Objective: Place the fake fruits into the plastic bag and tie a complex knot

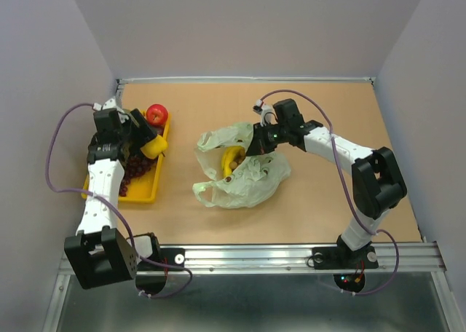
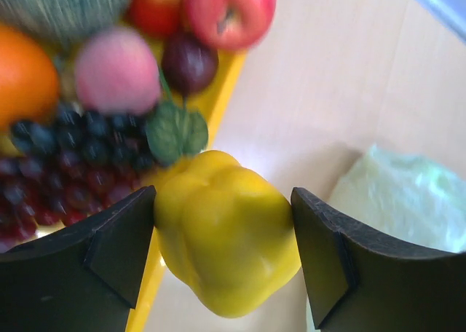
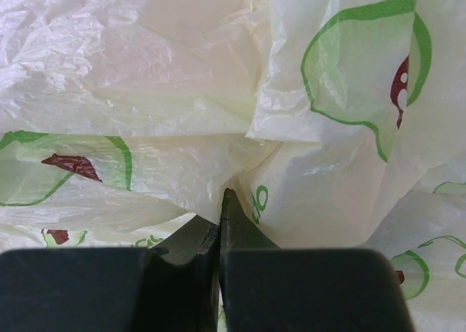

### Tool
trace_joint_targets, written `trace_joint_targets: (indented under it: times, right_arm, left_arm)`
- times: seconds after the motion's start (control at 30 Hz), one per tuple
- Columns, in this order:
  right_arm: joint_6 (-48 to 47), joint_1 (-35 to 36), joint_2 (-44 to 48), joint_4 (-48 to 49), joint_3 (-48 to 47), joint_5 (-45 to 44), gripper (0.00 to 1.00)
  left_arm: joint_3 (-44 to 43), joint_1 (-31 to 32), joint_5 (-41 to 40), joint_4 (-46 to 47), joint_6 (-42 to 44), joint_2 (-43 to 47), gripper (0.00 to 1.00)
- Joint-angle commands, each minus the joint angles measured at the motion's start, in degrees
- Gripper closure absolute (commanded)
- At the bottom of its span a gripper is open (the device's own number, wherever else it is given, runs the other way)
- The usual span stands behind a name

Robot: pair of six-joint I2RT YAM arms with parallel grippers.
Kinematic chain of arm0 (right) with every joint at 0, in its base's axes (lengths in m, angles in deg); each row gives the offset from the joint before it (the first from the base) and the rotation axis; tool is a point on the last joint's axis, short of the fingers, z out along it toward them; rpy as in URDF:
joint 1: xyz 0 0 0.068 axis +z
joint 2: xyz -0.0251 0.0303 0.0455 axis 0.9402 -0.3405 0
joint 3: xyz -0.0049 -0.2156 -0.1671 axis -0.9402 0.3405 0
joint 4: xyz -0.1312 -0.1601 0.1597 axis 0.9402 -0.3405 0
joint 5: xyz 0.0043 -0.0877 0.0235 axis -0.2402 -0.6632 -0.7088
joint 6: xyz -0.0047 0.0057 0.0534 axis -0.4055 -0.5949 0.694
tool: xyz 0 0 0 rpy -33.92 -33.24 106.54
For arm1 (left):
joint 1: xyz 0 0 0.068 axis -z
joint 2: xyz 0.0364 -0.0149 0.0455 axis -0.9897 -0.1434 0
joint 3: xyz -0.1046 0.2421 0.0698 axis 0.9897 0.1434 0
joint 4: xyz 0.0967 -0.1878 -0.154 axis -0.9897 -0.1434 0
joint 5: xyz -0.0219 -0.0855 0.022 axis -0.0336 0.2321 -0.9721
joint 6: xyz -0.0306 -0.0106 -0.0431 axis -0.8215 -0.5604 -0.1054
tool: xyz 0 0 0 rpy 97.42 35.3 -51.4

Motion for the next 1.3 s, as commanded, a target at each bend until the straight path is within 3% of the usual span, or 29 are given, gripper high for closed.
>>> trace_joint_targets:
  times: [0.0, 0.17, 0.23, 0.47, 0.77, 0.93, 0.97, 1.23, 1.27]
  right_arm:
    - [2.5, 0.0, -1.5, 2.4, -4.4, 0.1, 1.00]
    - [4.4, 0.0, -1.5, 3.4, -5.6, 0.0, 1.00]
    - [4.8, 0.0, -1.6, 3.9, -5.7, 0.4, 1.00]
    - [5.2, 0.0, -1.5, 4.8, -5.6, 1.6, 1.00]
    - [5.0, -0.1, 0.1, 4.6, -4.7, 2.6, 1.00]
    - [5.3, 0.0, 1.4, 4.6, -3.4, 2.7, 1.00]
    - [5.4, -0.1, 1.6, 4.6, -3.2, 2.2, 1.00]
    - [6.9, -2.9, 2.1, 4.6, -2.6, 3.6, 1.00]
    - [7.5, -3.2, 2.1, 4.6, -2.5, 4.1, 1.00]
  left_arm:
    - [7.3, 0.5, 10.3, -3.5, -3.1, 5.3, 0.63]
    - [9.8, 3.7, 19.2, -5.4, -8.0, 8.2, 0.66]
    - [9.7, 7.6, 20.4, -5.7, -9.7, 8.5, 0.66]
    - [7.2, 20.4, 21.8, 0.2, -22.0, 5.5, 0.66]
    - [0.6, 27.2, 20.5, 5.4, -28.2, -1.9, 0.60]
    - [-6.4, 30.8, 15.5, 8.8, -28.7, -6.9, 0.56]
    - [-7.0, 31.2, 14.3, 8.9, -28.7, -7.6, 0.52]
    - [-12.1, 31.8, 0.5, 6.4, -24.4, -14.3, 0.51]
    - [-12.4, 32.1, -2.5, 5.7, -24.2, -14.5, 0.45]
